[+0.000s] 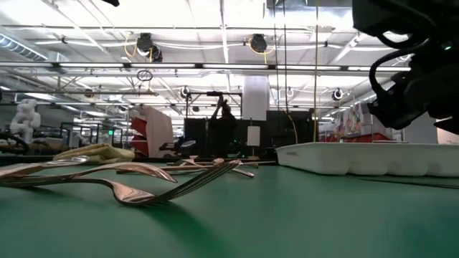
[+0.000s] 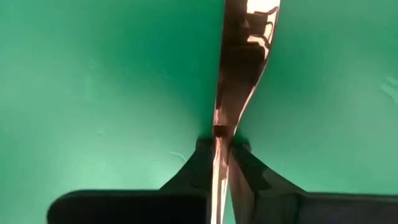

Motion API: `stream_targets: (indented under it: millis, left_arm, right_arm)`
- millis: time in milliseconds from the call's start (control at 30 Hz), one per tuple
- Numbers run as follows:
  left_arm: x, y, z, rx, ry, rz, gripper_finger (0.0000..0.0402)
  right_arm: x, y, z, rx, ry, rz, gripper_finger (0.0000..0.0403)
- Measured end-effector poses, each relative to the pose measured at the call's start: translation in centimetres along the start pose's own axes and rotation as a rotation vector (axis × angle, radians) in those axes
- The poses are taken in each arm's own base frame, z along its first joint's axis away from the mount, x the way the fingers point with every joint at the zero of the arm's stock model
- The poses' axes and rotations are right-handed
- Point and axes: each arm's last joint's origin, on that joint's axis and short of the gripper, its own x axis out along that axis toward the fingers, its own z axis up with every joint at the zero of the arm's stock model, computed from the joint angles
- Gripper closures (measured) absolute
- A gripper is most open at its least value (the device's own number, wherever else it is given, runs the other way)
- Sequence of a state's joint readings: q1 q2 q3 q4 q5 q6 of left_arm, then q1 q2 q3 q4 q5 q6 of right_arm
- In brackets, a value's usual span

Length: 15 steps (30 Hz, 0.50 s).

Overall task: Sort silverware
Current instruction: Put the bottom right gold table knife into the silverware organizer

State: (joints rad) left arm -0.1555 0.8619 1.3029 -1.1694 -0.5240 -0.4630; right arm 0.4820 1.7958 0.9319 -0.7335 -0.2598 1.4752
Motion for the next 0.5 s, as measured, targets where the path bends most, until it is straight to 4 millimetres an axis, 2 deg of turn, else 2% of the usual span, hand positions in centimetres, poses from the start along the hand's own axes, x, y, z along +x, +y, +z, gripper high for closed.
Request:
stream_targets:
  millis: [167,500]
  left_arm:
    - [0.0,0.0,0.0,0.001,0.0,0.0,0.0286]
    - [0.0,0.0,0.0,0.021,0.001,0.001,0.0286]
  right_arm:
    - [-0.7,0.4,-0.2,-0.023,-0.024,-0.002,0.04]
    - [-3.6,2.5,-0.3,-0.03,-0.172,0.018,0.04]
